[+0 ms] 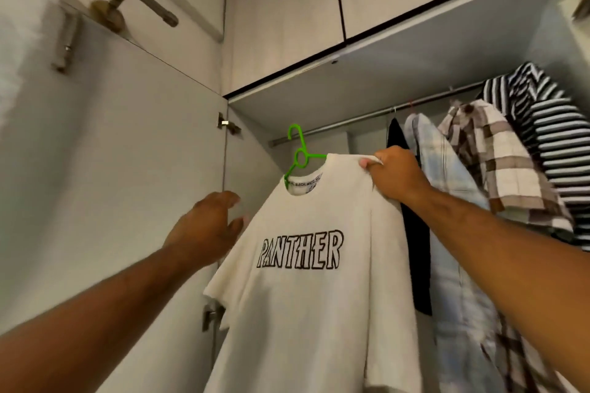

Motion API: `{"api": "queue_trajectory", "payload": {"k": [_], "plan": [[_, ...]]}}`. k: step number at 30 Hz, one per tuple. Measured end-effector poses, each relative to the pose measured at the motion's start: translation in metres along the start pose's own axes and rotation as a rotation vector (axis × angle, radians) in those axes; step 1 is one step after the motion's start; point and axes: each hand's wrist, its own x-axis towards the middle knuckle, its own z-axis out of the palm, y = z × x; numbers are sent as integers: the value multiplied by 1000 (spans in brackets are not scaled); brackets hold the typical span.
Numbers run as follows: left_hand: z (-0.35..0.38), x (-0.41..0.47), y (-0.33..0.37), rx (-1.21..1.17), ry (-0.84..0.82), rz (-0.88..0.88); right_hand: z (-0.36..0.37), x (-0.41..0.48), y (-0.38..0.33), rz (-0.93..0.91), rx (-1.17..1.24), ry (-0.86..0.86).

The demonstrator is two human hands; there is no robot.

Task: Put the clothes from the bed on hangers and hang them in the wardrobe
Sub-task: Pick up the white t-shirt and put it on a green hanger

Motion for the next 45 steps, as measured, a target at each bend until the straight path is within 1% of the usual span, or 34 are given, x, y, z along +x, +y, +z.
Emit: {"api": "queue_trajectory", "payload": {"k": [3,6,8,11,17,22,27,34,45], "plan": [[38,44,3,-34,35,27,15,42,26,79,-14,76],[86,86,3,-41,32,77,34,78,43,107,-44,168],[113,111,6,-35,29,123,42,98,50,128,-95,224],[157,148,6,-42,66,219,57,125,54,146,-218,283],[236,205,-3,-118,106,374,92,153,59,172,-386,395],[283,246,-15,-162,103,456,109,176,61,200,-473,451],[313,274,-10,-200,127,511,113,200,61,168,-579,477],[344,294,6,-227,135,531,122,227,60,144,-628,459],[362,306,24,-180,175,517,139,231,71,87,-587,436]]}}
